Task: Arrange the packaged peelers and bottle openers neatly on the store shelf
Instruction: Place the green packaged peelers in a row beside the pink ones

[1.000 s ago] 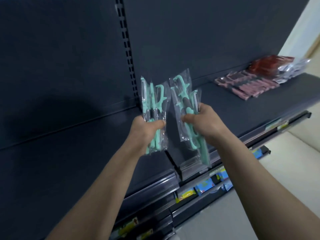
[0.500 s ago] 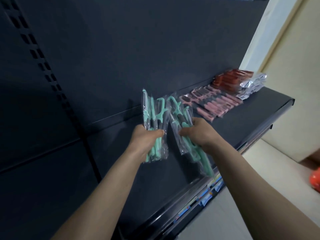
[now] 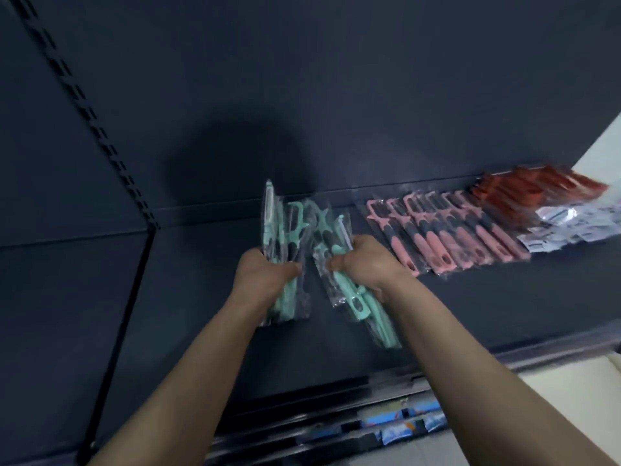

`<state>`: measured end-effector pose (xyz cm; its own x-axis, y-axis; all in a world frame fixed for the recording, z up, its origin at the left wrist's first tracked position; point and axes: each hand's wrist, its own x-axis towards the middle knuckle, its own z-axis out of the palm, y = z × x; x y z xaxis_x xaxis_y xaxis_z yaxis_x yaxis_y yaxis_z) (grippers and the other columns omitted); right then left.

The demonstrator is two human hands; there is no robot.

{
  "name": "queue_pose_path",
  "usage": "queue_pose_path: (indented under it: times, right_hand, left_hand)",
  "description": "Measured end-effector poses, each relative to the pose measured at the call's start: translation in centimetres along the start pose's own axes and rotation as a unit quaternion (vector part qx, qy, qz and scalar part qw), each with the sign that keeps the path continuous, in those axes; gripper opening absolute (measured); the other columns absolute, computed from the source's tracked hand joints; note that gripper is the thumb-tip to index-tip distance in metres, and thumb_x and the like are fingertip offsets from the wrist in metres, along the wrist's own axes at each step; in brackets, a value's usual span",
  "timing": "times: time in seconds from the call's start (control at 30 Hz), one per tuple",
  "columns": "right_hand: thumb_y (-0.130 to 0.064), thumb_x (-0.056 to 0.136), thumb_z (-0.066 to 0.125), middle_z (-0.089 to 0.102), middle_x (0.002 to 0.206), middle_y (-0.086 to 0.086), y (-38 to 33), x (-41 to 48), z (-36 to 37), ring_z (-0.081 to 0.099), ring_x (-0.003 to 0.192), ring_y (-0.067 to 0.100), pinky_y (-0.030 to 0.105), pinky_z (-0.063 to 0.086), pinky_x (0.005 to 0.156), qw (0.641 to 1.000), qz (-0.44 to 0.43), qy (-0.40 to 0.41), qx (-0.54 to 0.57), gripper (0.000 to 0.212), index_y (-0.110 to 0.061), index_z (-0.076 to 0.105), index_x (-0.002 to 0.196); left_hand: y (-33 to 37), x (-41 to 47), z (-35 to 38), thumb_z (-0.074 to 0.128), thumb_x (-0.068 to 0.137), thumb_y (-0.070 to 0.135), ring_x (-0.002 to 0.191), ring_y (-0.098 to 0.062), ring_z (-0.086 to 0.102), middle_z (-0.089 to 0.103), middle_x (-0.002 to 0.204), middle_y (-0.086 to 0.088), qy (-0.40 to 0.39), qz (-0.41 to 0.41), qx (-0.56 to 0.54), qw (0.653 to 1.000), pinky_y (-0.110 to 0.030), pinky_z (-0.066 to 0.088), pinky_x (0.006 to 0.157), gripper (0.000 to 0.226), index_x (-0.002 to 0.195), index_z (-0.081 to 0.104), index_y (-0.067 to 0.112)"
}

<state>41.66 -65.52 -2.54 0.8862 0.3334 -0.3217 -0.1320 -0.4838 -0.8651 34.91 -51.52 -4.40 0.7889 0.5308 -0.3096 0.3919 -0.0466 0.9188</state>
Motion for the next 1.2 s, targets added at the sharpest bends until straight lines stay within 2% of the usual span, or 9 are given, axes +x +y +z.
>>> queue_pose_path:
  times: [0.07,0.2,0.37,0.47,0.6,0.7,0.8,0.93,1.2]
  right_hand:
    - [-0.003,0.080,0.063,0.065,0.081,0.012,0.0,0.7,0.7,0.061,0.067,0.023,0.030,0.051,0.061,1.000,-0.002,-0.030,-0.010,0.016,0.002,0.065,0.095]
    - [-0.006,0.080,0.065,0.065,0.081,0.009,-0.6,1.4,2.6,0.061,0.065,0.020,0.026,0.048,0.056,0.997,-0.016,-0.057,-0.042,0.013,-0.005,0.065,0.093]
    - [-0.009,0.079,0.068,0.069,0.094,0.018,-1.5,2.4,4.9,0.068,0.083,0.031,0.039,0.055,0.069,0.997,-0.014,-0.048,-0.052,0.019,0.000,0.066,0.096]
    - [-0.013,0.079,0.069,0.069,0.091,0.014,-1.5,3.2,5.4,0.066,0.077,0.026,0.035,0.054,0.066,0.998,-0.027,-0.028,-0.046,0.021,-0.002,0.065,0.097]
    - [-0.011,0.082,0.067,0.069,0.097,0.007,-1.6,3.6,4.8,0.065,0.086,0.022,0.036,0.055,0.083,0.999,-0.031,0.019,-0.023,0.012,-0.011,0.061,0.092]
    - [-0.004,0.083,0.064,0.057,0.087,-0.006,-1.5,3.4,4.0,0.055,0.083,0.014,0.027,0.047,0.078,0.999,-0.029,0.034,-0.015,0.031,-0.014,0.056,0.112]
    - [-0.004,0.080,0.068,0.058,0.111,0.003,-0.9,3.7,3.3,0.055,0.097,0.018,0.030,0.048,0.083,0.996,-0.022,0.065,-0.052,0.055,-0.007,0.047,0.130]
    - [-0.008,0.079,0.070,0.058,0.112,0.010,0.0,4.2,2.5,0.057,0.099,0.024,0.028,0.046,0.077,0.988,-0.014,0.120,-0.093,0.042,-0.006,0.051,0.116]
    - [-0.012,0.084,0.064,0.063,0.113,0.014,0.5,5.3,1.2,0.059,0.094,0.022,0.023,0.041,0.072,0.986,-0.051,0.110,-0.115,0.038,-0.006,0.052,0.120]
  left_hand:
    - [-0.6,-0.1,-0.4,0.074,0.076,0.009,0.072,-0.018,0.065,0.067,0.082,-0.006,0.044,-0.004,0.021,0.999,-0.029,0.053,0.064,0.015,0.088,0.065,0.011]
    - [-1.4,-0.2,-1.8,0.074,0.070,0.011,0.078,-0.025,0.067,0.069,0.085,-0.007,0.098,0.001,0.065,0.993,-0.042,0.056,0.077,0.017,0.084,0.066,0.012]
    - [-2.0,0.8,-3.7,0.073,0.072,0.018,0.084,-0.024,0.064,0.067,0.092,-0.005,0.120,0.008,0.142,0.982,-0.033,0.053,0.074,0.025,0.094,0.063,0.011]
    - [-2.0,1.6,-4.3,0.071,0.074,0.021,0.086,-0.025,0.062,0.065,0.095,-0.005,0.114,0.015,0.178,0.977,-0.033,0.051,0.074,0.029,0.099,0.061,0.009]
    - [-1.8,2.9,-4.5,0.071,0.076,0.023,0.082,-0.027,0.059,0.056,0.106,-0.012,0.106,0.033,0.202,0.973,-0.037,0.052,0.073,0.030,0.096,0.053,0.009]
    - [-1.3,3.5,-4.2,0.068,0.081,0.024,0.082,-0.024,0.051,0.046,0.112,-0.012,0.098,0.044,0.223,0.969,-0.032,0.043,0.070,0.035,0.105,0.051,0.005]
    - [-1.0,3.7,-3.7,0.067,0.083,0.026,0.088,-0.028,0.051,0.041,0.117,-0.012,0.095,0.056,0.223,0.969,-0.032,0.039,0.072,0.043,0.113,0.046,0.003]
    - [-0.8,3.5,-3.2,0.066,0.084,0.030,0.088,-0.022,0.047,0.032,0.109,-0.002,0.096,0.076,0.187,0.975,-0.032,0.039,0.072,0.051,0.119,0.038,0.007]
    - [-0.8,2.8,-2.2,0.046,0.095,0.022,0.075,-0.032,0.048,0.037,0.109,-0.013,0.168,0.115,0.227,0.952,-0.037,0.040,0.065,0.018,0.101,0.038,0.007]
